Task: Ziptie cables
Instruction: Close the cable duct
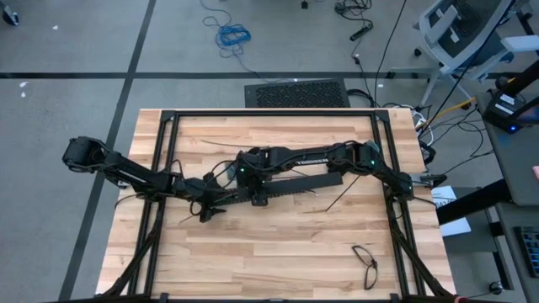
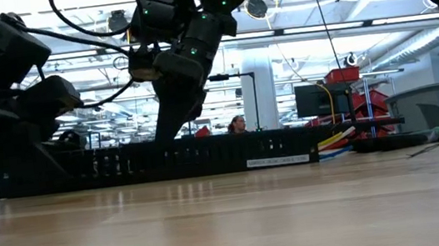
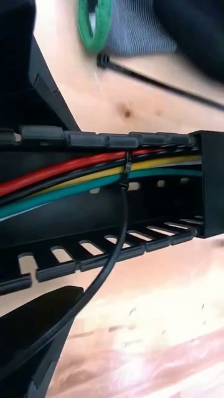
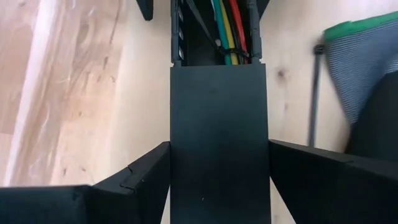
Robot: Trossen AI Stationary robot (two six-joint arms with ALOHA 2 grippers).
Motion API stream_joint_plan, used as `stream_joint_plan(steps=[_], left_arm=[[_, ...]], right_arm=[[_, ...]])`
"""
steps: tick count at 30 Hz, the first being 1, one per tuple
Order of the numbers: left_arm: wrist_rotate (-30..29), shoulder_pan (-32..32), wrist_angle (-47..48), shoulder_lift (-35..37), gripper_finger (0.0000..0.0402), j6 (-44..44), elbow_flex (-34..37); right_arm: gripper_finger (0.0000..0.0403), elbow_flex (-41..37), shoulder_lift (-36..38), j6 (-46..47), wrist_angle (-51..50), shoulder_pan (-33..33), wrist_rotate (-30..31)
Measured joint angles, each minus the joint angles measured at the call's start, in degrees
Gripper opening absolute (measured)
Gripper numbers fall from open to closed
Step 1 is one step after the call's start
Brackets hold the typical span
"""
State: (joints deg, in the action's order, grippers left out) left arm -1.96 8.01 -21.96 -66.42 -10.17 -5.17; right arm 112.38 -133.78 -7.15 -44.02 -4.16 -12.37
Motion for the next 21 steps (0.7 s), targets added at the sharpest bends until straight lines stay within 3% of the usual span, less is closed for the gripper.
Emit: stream_joint_plan(steps=[6,10,21], left_arm=[[0.2,2.3,-0.2,0.0,0.0377,0.0,0.0],[-0.1,3.2,-1.7,0.0,0.0377,-0.2,0.0],[-3.0,3.4,-6.9,0.0,0.0377,-7.5,0.0]], right_arm=[[0.0240,-4.0,0.2,3.3,2.1,1.7,0.2],[0.0240,-7.4,0.6,7.5,3.4,1.9,-3.4],[0.0240,-15.8,6.5,6.7,7.3,0.5,-4.1]])
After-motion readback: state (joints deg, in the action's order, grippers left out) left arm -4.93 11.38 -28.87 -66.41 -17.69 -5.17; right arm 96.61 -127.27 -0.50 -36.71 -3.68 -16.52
